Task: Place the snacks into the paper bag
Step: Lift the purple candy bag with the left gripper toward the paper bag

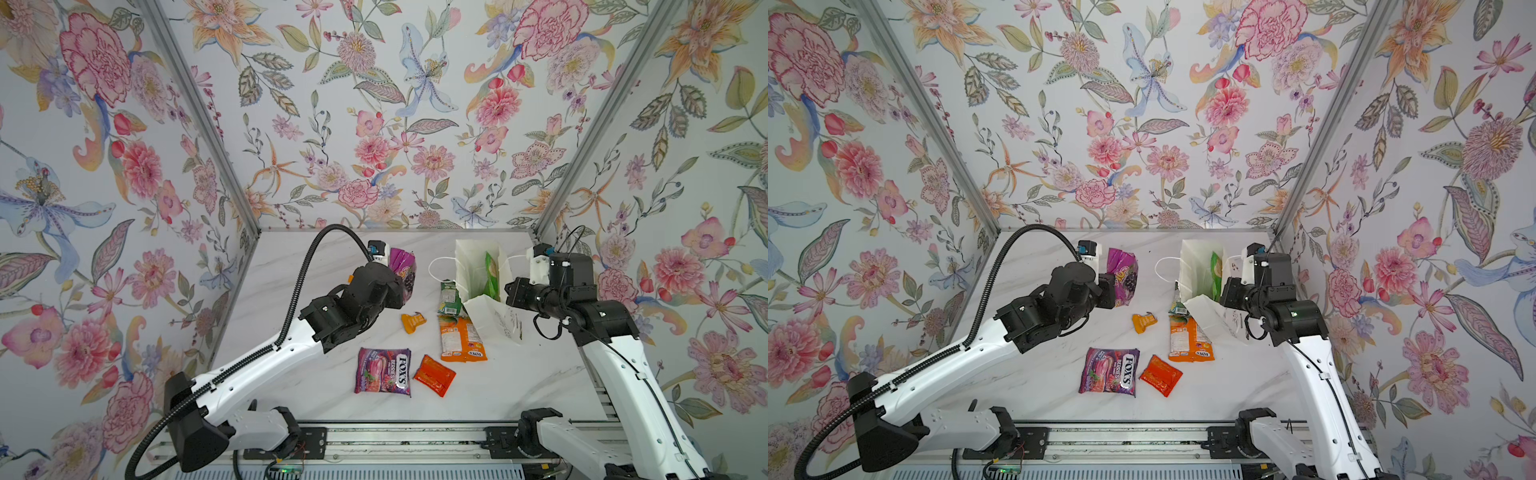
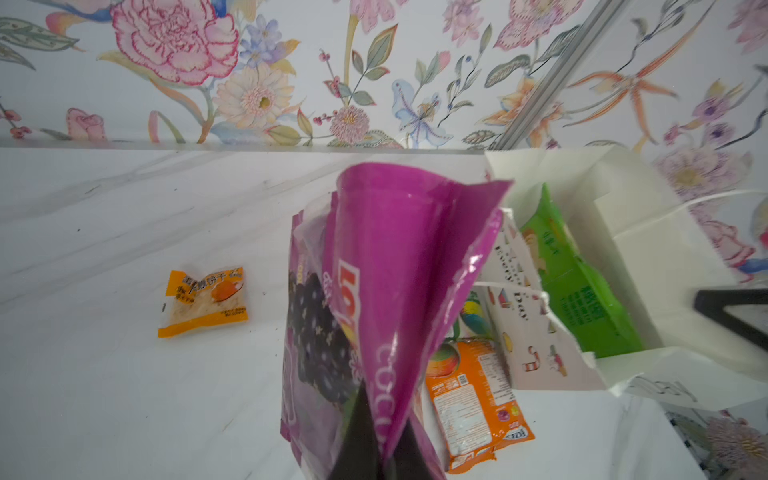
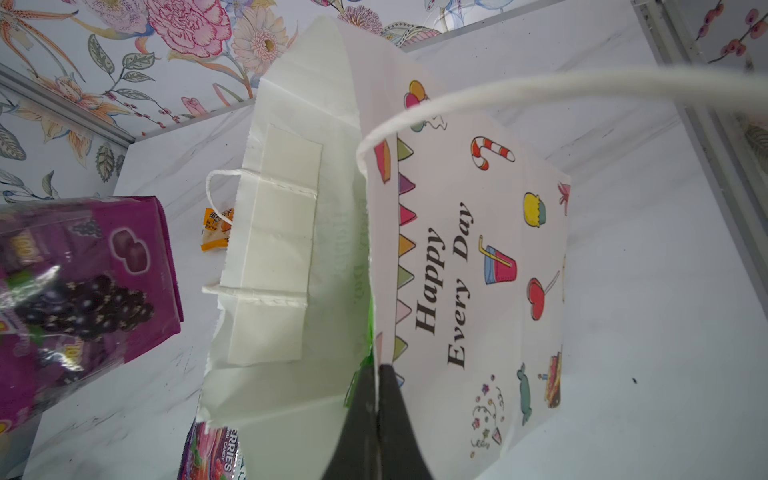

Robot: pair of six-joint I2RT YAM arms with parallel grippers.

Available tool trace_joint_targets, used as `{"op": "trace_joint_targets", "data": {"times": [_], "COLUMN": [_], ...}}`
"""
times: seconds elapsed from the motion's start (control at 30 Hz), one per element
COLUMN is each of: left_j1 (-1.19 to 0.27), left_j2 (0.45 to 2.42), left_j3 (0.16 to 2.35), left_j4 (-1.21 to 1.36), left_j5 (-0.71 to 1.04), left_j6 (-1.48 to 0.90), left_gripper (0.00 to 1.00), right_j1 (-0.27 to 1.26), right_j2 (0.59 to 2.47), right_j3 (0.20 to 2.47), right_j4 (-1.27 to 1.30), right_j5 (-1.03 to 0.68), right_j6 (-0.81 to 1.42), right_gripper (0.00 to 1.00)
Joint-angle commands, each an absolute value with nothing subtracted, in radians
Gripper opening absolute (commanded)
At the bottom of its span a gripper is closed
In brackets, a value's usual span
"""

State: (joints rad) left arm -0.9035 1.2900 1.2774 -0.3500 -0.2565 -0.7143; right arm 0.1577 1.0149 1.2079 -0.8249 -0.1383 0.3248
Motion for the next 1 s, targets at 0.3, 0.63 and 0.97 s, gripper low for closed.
{"op": "trace_joint_targets", "data": {"times": [0.3, 0.63, 0.97], "left_j1": [-0.92, -0.938, -0.957], "left_j2": [1.387, 1.512, 1.636], "left_j3": [1.627, 1.717, 1.767], "left_j4": [-0.141, -0.034, 0.052], "left_j5": [-0.034, 0.071, 0.17], "left_j6": [-0.695, -0.773, -0.866], "left_gripper": [0.0, 0.0, 0.0], "right_j1": [0.166, 0.173, 0.186], "right_j2": [1.023, 1.034, 1.027], "right_j3": [1.236, 1.251, 1.262], "right_j4": [-0.833, -0.832, -0.826], "right_j5": [-0.131, -0.149, -0.157], "right_j6": [0.294, 0.297, 0.297], "right_gripper": [0.0, 0.0, 0.0]}}
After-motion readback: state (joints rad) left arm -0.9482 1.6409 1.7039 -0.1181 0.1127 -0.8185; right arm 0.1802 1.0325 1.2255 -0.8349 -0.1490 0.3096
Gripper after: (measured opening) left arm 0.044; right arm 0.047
